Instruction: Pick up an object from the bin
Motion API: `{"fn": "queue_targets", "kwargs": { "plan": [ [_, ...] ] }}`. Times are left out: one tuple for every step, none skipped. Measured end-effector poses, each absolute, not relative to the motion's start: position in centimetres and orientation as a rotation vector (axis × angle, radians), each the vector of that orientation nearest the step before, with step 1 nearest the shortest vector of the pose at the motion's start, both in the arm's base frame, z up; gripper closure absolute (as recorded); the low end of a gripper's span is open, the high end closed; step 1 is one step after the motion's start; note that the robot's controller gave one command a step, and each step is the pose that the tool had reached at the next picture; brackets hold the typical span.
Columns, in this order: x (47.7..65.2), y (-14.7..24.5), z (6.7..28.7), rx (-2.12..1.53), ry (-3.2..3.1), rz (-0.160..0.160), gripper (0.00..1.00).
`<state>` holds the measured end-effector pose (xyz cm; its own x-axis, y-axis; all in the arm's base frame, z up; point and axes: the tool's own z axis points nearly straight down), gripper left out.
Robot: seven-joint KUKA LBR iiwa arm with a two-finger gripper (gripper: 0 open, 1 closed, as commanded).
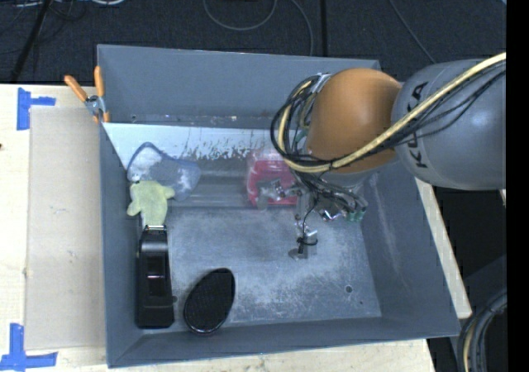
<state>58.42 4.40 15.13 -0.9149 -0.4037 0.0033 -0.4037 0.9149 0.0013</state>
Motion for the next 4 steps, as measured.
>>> {"fn": "queue_targets", "kwargs": {
  "plan": [
    [54.3,6.1,10.9,0.610,-3.078,-0.003,0.00],
    [53.1,6.6,9.8,0.527,-3.089,-0.003,0.00],
    [51.7,6.3,8.7,0.505,-3.091,-0.005,0.00],
    [53.3,9.9,7.9,0.926,-2.996,-0.002,0.00]
  ]
}}
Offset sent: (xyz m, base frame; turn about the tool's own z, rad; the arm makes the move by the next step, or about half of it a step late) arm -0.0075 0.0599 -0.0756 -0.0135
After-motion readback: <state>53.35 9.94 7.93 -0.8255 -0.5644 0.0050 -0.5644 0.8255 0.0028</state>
